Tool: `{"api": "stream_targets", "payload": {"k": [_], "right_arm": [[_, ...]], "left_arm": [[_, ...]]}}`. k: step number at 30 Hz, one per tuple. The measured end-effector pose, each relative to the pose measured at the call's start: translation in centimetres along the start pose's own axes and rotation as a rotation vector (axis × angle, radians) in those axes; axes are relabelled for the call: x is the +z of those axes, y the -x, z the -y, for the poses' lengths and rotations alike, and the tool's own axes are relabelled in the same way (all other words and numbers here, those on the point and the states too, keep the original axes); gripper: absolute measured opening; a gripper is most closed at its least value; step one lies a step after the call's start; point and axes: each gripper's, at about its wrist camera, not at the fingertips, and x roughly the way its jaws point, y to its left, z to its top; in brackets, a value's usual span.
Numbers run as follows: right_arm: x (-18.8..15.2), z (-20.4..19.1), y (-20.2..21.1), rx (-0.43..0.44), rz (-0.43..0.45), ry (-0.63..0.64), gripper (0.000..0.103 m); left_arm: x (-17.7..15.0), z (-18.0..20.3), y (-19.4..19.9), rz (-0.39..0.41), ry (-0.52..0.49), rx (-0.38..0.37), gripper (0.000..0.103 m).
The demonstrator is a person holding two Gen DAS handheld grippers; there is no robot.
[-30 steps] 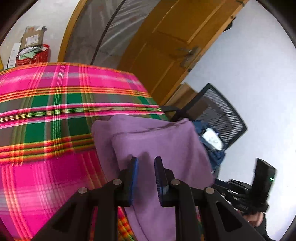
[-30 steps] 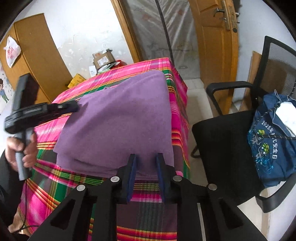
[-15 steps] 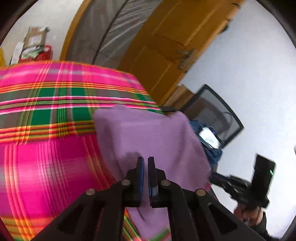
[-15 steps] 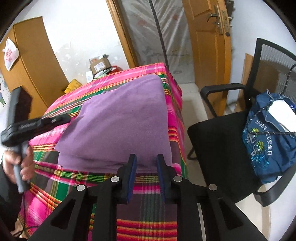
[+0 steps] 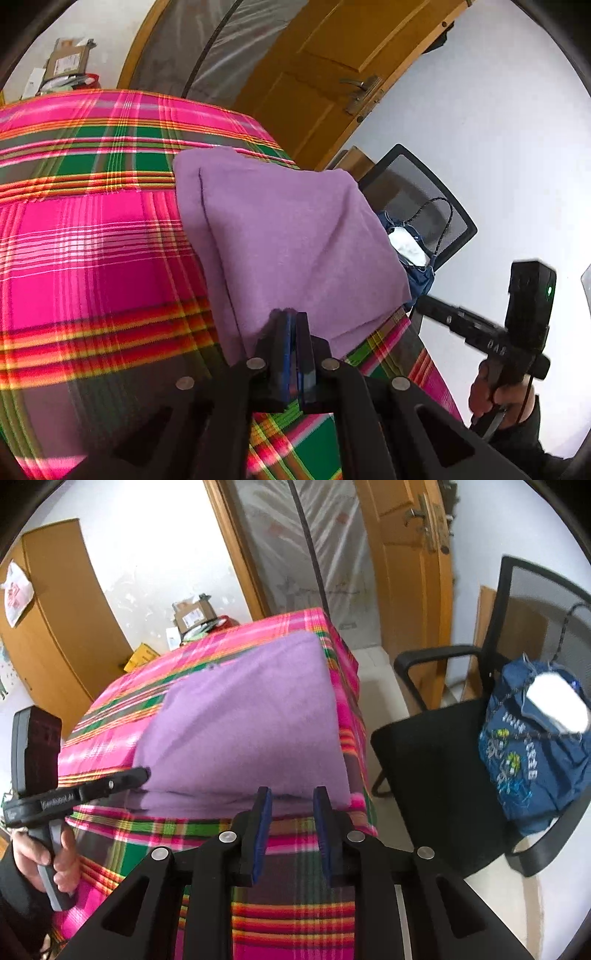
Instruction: Fold clothes
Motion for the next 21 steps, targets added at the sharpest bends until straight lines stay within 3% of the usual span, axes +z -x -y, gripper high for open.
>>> {"api": "stream_targets", "payload": {"k": [4,13,21], "right_arm": [[2.4,-0.9,0.0,-0.005,0.034,0.051,0.027],[11.3,0.8,-7.6,-0.011,-0.006,0.034,0.025],[12.3,2.8,-13.1,-0.030,-0.118,-0.005,0.025]], "left_arm": [[-0.3,0.1,0.1,0.011,0.009,0.001,0.002],[-0.4,0.2,0.3,0.016,-0.006,0.004,0.002],[-0.4,-0.2,0.2,0.014,0.023,-0.037,0.002]]}}
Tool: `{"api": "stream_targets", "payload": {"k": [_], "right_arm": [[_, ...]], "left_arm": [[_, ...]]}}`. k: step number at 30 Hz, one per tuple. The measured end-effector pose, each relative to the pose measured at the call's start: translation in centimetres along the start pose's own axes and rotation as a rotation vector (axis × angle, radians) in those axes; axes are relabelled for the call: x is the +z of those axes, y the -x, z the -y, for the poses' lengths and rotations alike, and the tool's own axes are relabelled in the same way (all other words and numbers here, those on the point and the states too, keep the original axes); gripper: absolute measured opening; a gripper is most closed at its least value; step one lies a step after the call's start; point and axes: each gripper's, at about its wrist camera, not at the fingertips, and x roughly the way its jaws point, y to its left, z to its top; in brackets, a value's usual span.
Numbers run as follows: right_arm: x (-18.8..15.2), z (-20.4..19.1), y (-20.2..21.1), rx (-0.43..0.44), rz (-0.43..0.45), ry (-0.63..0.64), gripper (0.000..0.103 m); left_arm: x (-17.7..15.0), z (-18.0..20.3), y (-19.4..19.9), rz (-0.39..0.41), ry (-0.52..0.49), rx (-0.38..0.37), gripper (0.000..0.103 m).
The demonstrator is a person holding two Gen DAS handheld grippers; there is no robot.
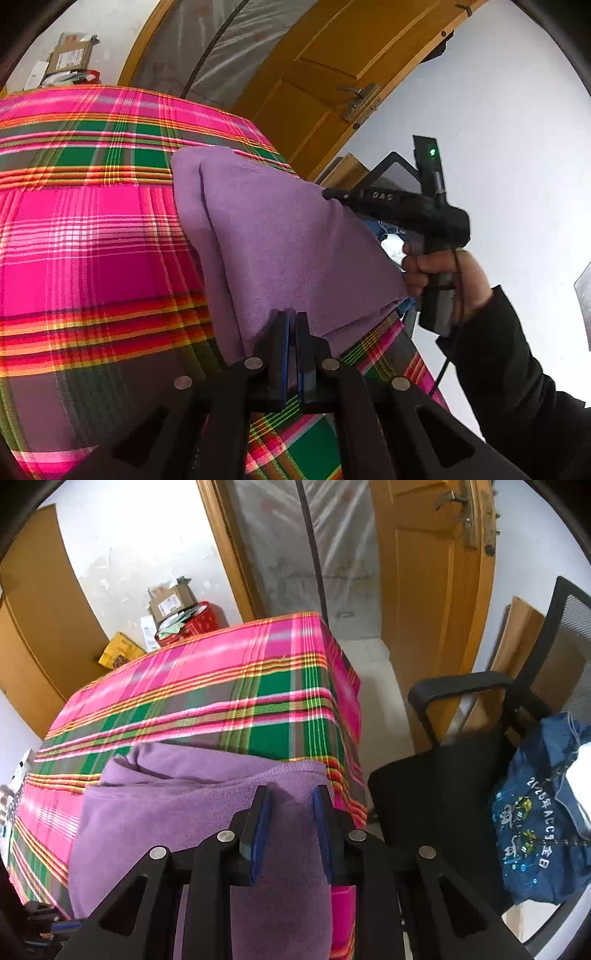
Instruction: Fold clothes
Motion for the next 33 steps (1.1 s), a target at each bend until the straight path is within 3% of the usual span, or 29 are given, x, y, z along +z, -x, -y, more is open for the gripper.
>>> {"api": "stream_targets", "payload": {"k": [4,7,13,17,21,25,29,33], "right_arm": [[0.1,0.7,0.9,0.030,-0.005,-0.055,0.025],[-1.5,-0.2,4.1,0.018,0.050,-0.045,0.026],[-8.3,-3.1,10.4,0.045,0.130,-0.030,0.026],[-13.1,-5.3,12.7,0.020,0.142,-0.028,0.036],[-16.6,-7.4,13.9,-0.026,0.126,-0.016,0.038],[-19.9,-9.5,14.8,-0.071,0.107,-0.001,0.042],[-21.8,-10.5,15.1,-0.097,0.090,0.013,0.042],[-23.2,-11.0,15.0,-0.129,0.081,0.016,0.042]], "left_arm": [[-0.2,-0.1,0.2,-0.002,0.004,-0.004,0.002],[-0.4,0.5,0.8,0.001,-0.018,0.014,0.002],[-1.6,2.2,3.1,0.005,-0.046,0.029,0.003],[-2.6,3.4,4.6,0.007,-0.065,0.041,0.003],[-4.5,4.9,6.3,0.008,-0.093,0.097,0.006],[-5.9,5.8,7.8,0.021,-0.117,0.160,0.016],[-7.3,5.8,9.1,0.045,-0.121,0.215,0.024],[-8.7,5.1,9.8,0.043,-0.091,0.251,0.024]]}}
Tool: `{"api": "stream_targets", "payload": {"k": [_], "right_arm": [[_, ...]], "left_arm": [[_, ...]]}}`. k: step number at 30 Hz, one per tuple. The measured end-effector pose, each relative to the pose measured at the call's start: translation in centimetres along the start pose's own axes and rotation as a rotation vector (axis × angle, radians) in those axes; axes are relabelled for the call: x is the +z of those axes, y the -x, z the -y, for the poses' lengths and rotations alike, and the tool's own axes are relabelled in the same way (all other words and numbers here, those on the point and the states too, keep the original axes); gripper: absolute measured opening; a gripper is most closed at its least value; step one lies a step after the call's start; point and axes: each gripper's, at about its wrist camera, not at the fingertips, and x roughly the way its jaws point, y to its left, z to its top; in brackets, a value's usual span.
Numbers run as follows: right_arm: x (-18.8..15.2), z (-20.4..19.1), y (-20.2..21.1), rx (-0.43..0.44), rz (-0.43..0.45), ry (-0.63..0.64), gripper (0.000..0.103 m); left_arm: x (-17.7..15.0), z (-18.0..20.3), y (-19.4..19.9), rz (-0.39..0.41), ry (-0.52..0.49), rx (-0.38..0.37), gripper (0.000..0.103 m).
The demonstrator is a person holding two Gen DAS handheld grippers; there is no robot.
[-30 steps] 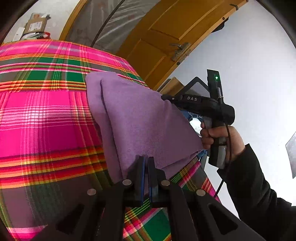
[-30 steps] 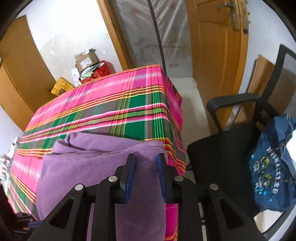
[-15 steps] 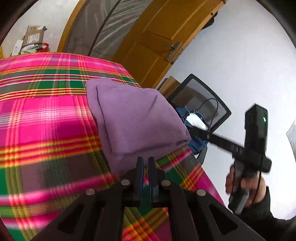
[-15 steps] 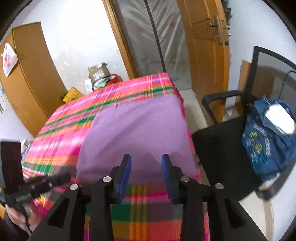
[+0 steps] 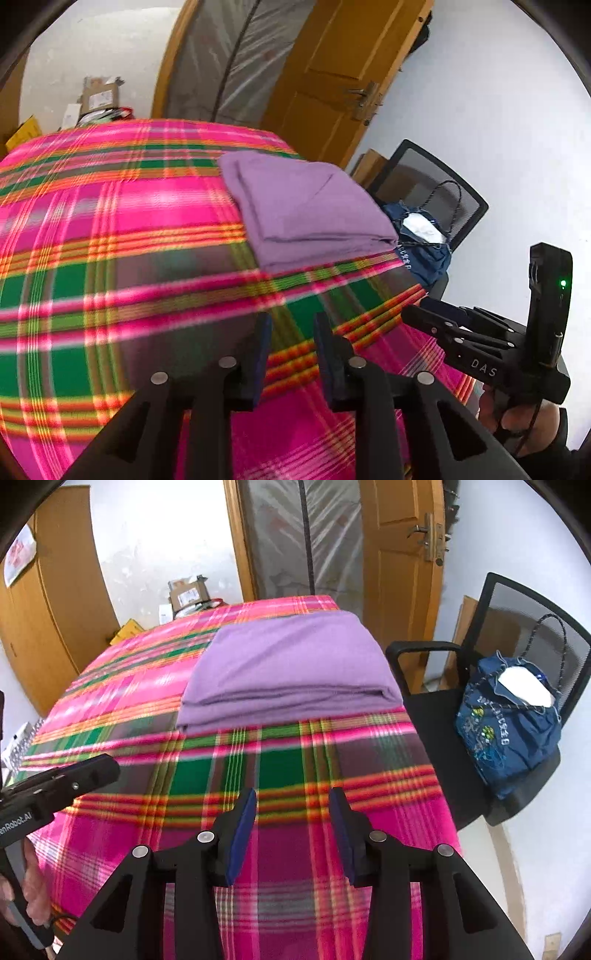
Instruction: Fold clothes
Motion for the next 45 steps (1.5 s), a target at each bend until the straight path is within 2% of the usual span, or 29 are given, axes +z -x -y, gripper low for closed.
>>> {"api": "stream_targets", "payload": {"k": [10,19,22,28,33,36,45], "right_arm": [[-1.4,-0.5,0.7,-0.048,0.020,-0.007,0.042],[-1.5,-0.8,1.2,-0.065,0.043,0.008,0.042],[-1.5,-0.7,1.2,-0.061,0.043,0.011,0.042],[-1.6,-0.6,1.2,-0.044,0.040,0.014,0.042],[-1.7,-0.7,1.0,-0.035,0.030,0.019,0.042],[-1.6,-0.7,1.0,-0.031,0.029,0.021,0.042],[-1.4,-1.1,1.1,-0.019,0.028,0.028,0.042]], "left_arm": [[-1.9,0.7,0.4,-0.002,-0.050,0.041,0.024],[-1.9,1.0,0.4,0.001,-0.056,0.055,0.025],[-1.8,1.5,0.7,0.010,-0.066,0.057,0.032],[-1.7,2.0,0.9,0.015,-0.067,0.065,0.034],[-1.6,2.2,1.0,0.017,-0.068,0.071,0.039],[-1.6,2.4,1.0,0.013,-0.075,0.071,0.050],[-1.6,2.9,2.1,0.048,-0.105,0.110,0.051]]}}
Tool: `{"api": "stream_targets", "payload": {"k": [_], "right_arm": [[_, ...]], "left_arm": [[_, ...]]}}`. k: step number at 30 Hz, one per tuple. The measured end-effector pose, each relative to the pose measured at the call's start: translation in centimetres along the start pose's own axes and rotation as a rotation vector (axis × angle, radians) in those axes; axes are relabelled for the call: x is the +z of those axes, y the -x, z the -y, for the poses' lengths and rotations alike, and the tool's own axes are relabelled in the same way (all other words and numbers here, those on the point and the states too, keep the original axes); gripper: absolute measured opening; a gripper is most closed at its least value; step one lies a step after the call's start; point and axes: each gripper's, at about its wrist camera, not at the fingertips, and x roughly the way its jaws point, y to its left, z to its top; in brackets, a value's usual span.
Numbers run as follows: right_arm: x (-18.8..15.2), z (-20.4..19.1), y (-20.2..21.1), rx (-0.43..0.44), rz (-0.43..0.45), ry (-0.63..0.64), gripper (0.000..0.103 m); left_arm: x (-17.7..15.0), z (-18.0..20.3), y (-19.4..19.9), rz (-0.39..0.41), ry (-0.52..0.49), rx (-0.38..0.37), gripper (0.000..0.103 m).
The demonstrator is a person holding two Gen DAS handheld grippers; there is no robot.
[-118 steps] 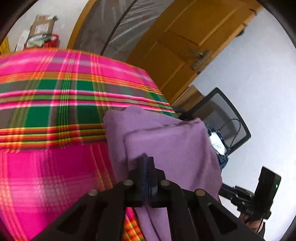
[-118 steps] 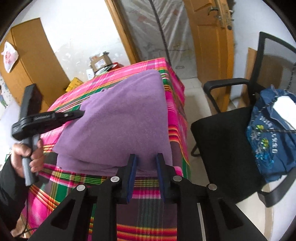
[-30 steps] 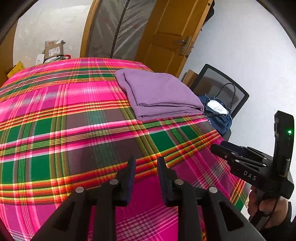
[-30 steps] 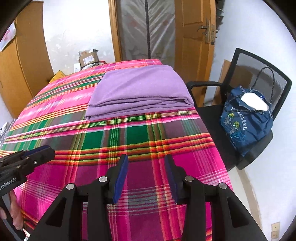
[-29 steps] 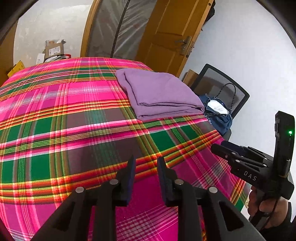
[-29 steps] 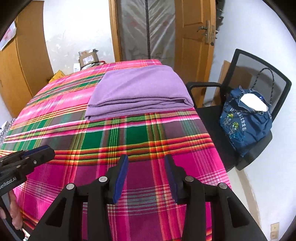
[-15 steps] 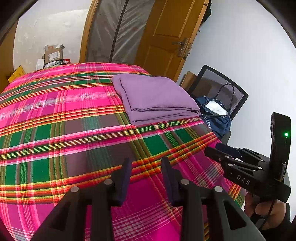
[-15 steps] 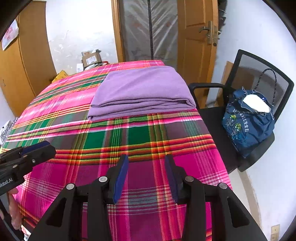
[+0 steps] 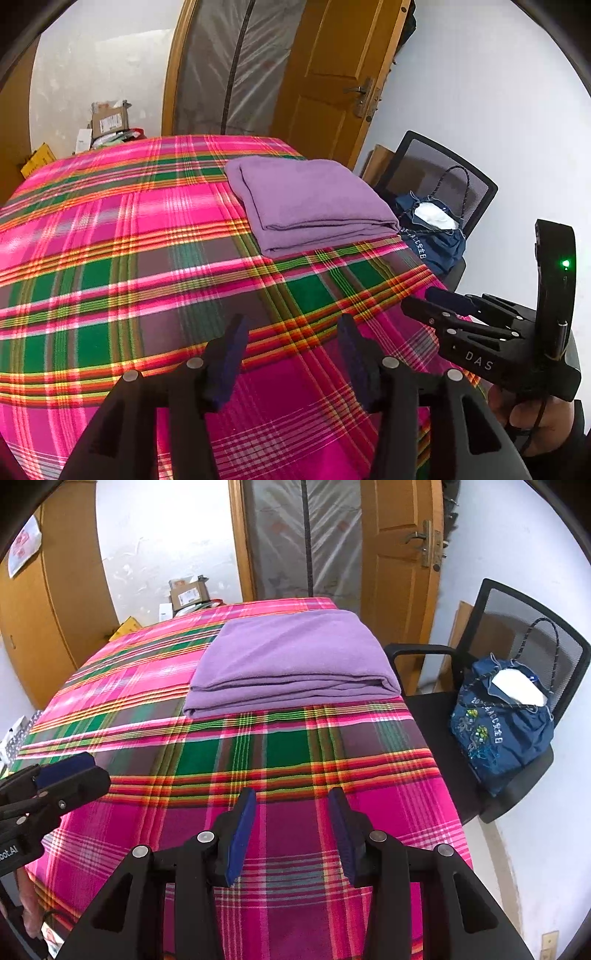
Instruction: Fold clothes
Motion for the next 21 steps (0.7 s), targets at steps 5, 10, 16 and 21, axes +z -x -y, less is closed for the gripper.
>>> {"api": "stream_targets", "payload": {"k": [5,10,16,21], "right_arm": [[0.2,-0.3,0.1,-0.002,0.001,0.008,0.042],[0.3,-0.7,0.2,-0.004,0.000,0.017,0.042],[0.4,-1.0,0.7,-0.004,0.011,0.028,0.042],[0.3,-1.0,0.8,-0.004,0.009,0.030,0.042]], "left_arm": [[0.1,-0.1,0.6,0.022,-0.013,0.014,0.050],[0.2,-0.4,1.2,0.039,-0.006,0.004,0.050],[0.1,-0.5,1.5,0.041,0.011,-0.006,0.050],[0.0,-0.3,1.6,0.037,0.019,-0.015,0.050]]}}
